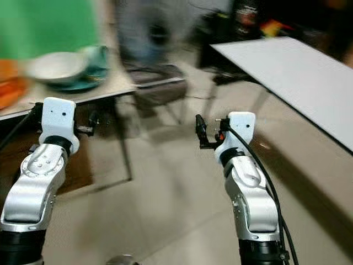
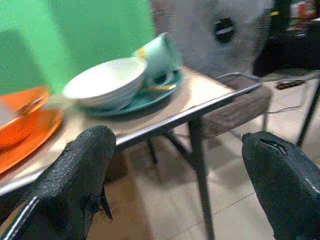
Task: Setting the table
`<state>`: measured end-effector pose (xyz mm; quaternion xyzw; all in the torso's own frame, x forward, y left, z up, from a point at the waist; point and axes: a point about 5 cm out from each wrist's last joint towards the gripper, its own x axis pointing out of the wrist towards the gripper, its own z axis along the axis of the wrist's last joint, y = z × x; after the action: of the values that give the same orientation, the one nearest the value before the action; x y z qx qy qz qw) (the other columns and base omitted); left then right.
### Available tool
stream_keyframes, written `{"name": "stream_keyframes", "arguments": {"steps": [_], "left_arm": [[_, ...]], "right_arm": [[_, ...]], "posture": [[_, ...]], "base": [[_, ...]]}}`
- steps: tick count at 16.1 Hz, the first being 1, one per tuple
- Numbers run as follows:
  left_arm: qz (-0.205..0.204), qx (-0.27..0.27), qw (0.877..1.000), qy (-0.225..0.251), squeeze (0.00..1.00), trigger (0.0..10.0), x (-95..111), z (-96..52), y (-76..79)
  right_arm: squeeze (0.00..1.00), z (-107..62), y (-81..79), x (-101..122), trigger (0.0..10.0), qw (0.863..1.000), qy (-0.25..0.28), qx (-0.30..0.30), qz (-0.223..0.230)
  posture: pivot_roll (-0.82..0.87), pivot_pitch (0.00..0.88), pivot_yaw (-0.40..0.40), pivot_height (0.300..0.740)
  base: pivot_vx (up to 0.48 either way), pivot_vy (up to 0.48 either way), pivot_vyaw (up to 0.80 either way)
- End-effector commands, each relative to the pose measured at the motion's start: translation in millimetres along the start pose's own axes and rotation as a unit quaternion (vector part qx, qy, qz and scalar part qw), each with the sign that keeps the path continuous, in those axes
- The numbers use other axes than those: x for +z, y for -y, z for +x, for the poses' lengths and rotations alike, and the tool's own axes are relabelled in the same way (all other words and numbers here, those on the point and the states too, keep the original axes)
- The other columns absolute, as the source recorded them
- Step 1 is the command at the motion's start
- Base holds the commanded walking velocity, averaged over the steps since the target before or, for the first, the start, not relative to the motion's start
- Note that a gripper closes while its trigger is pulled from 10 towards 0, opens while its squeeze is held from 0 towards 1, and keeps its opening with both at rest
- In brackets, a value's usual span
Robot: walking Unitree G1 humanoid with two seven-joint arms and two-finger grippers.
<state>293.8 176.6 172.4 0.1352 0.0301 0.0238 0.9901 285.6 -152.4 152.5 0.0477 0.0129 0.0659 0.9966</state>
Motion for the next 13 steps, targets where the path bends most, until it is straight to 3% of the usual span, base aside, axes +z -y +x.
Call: {"name": "stream_keyframes", "arguments": {"steps": [1, 4, 6, 13], "left_arm": [[-0.002, -0.014, 1.000, 0.010, 0.00, 10.0, 6.3, 1.8, 6.6], [-0.005, -0.021, 1.000, 0.016, 0.00, 10.0, 7.9, 1.2, 7.5], [-0.004, -0.020, 1.000, 0.016, 0.00, 10.0, 7.8, 0.9, 7.0], [-0.004, -0.029, 0.999, 0.016, 0.00, 10.0, 6.8, 0.2, 7.0]], "right_arm": [[0.00, -3.4, 4.7, -1.7, 10.0, 1.000, -0.001, -0.014, -0.001], [0.00, -4.4, 8.0, -7.5, 10.0, 0.999, -0.012, -0.040, 0.000], [0.00, -4.0, 9.2, -9.7, 10.0, 0.998, -0.023, -0.051, -0.025], [0.00, -8.1, 11.5, -15.5, 10.0, 0.998, -0.023, -0.059, -0.016]], "posture": [[0.07, 0.000, -0.062, 0.740], [0.08, 0.000, -0.063, 0.740], [0.08, 0.000, -0.065, 0.740], [0.08, 0.000, -0.050, 0.740]], "base": [[0.000, 0.000, 0.80], [0.091, 0.000, 0.00], [0.283, 0.000, 0.00], [0.288, 0.000, 0.00]]}}
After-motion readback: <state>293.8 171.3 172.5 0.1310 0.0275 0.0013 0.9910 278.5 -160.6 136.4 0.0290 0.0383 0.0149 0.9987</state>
